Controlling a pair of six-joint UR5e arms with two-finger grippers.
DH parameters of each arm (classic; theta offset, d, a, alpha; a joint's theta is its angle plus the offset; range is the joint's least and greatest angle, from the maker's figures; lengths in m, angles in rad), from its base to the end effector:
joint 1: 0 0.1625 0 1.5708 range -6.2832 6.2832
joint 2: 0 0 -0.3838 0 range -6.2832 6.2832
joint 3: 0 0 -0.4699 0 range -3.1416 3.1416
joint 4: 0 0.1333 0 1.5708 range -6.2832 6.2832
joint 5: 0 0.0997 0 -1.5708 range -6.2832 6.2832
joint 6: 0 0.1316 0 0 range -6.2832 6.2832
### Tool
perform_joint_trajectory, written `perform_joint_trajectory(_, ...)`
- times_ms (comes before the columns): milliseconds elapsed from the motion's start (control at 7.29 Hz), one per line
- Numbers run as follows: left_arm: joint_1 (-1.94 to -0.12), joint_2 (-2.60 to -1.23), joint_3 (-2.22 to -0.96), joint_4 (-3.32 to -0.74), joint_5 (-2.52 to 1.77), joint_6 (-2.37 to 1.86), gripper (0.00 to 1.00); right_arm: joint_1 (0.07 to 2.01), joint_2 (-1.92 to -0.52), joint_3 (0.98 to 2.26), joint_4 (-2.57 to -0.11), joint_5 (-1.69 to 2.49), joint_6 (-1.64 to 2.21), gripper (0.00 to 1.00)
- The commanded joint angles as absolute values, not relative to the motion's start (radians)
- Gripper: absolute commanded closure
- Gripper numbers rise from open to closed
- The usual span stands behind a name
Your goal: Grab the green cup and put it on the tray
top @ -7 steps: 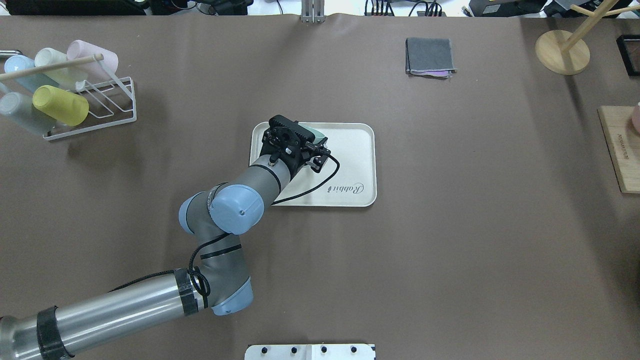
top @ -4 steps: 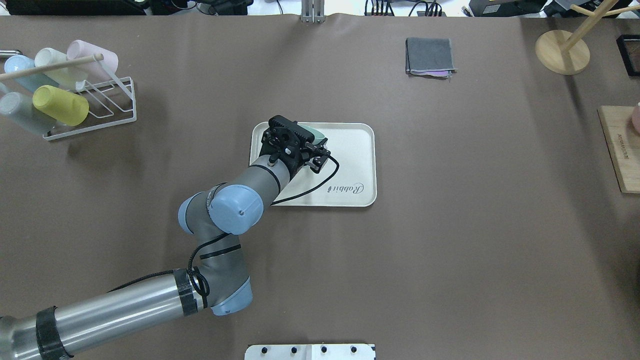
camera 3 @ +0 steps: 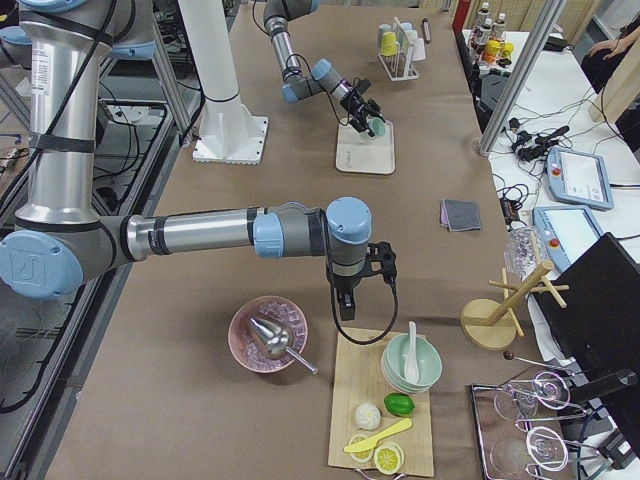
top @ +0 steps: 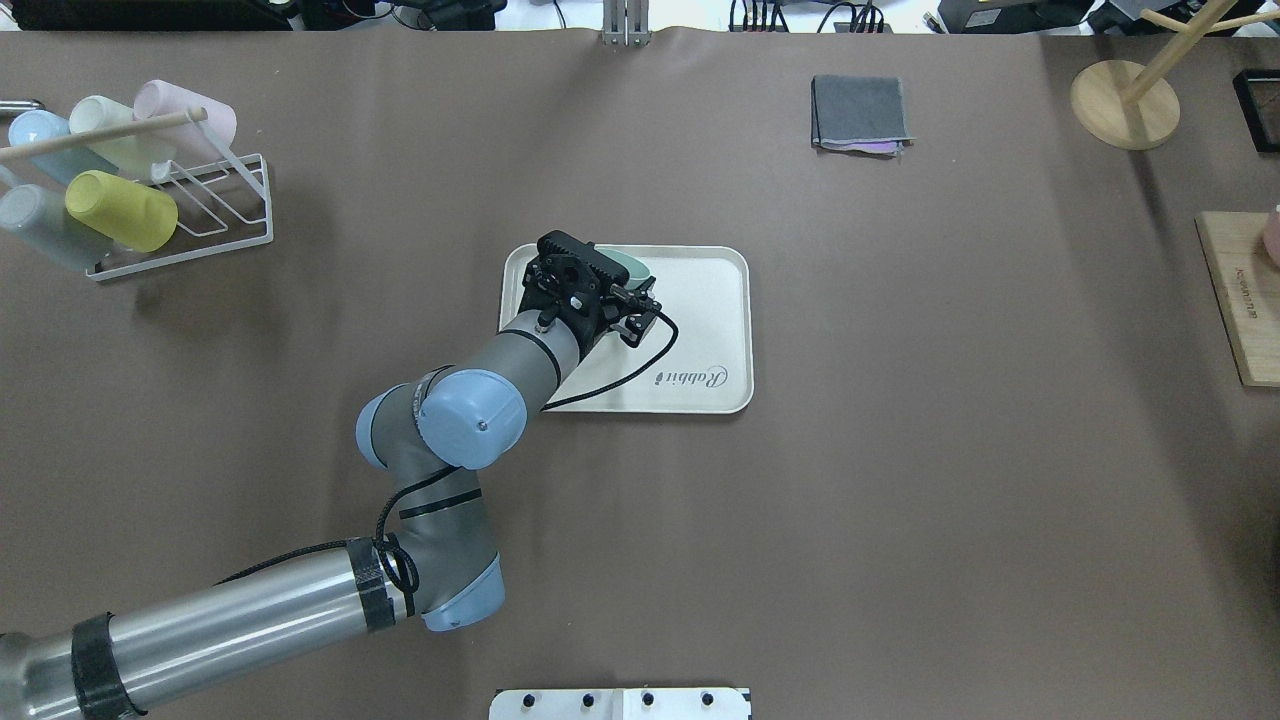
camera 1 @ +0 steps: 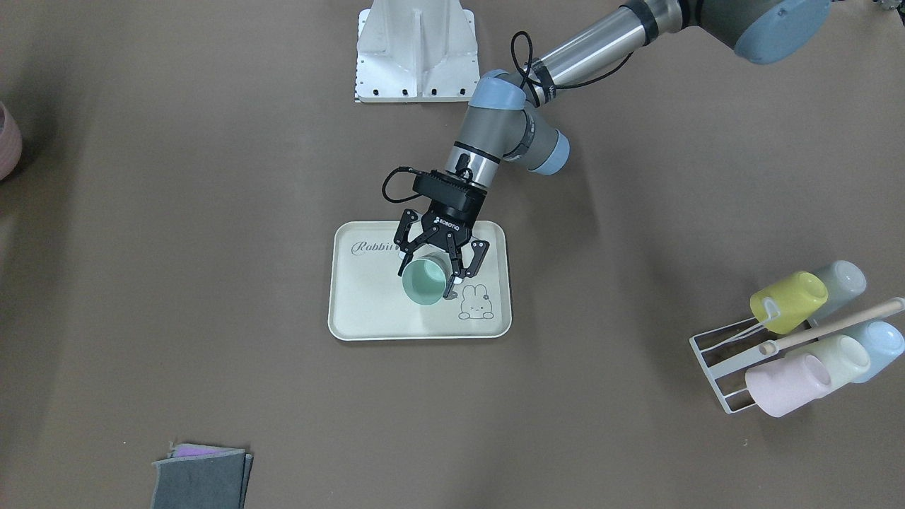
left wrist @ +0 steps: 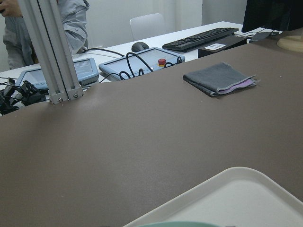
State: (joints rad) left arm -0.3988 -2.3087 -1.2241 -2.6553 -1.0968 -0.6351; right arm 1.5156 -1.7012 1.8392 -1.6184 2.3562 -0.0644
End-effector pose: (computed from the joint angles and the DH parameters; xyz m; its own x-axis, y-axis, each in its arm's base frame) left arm 0.6793 -0.4961 0.1792 0.6671 0.4961 -0.5557 0.3829 0.4114 0.8271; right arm 0.0113 -0.5246 0.5621 0.6975 -0.1665 0.6970 0.1000 0.9857 0.1354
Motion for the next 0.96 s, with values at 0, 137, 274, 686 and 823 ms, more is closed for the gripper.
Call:
perform_joint_trajectory(0,-0.399,-2.309,-1.224,-2.655,-1.097,-0.635,0.14,1.516,-1.701,1.839,-1.618,2.356,-0.064,0.00)
perform_joint_trajectory(137,-0.399,-2.309,-1.224,-2.655,-1.097,-0.635,0.14,1.516,-1.701,1.839,-1.618,2.356,-0.064,0.00)
perform_joint_trajectory(274,-0.399,-2.309,-1.224,-2.655,-1.097,-0.635,0.14,1.516,-1.701,1.839,-1.618,2.356,-0.064,0.00)
perform_joint_trajectory(686,-0.399,-2.304,-1.224,-2.654,-1.097,-0.635,0.13,1.516,-1.701,1.839,-1.618,2.356,-0.064,0.00)
perform_joint_trajectory(823,-0.399,-2.306,-1.226,-2.655,-1.097,-0.638,0.07,1.519,-1.701,1.839,-1.618,2.356,-0.064,0.00)
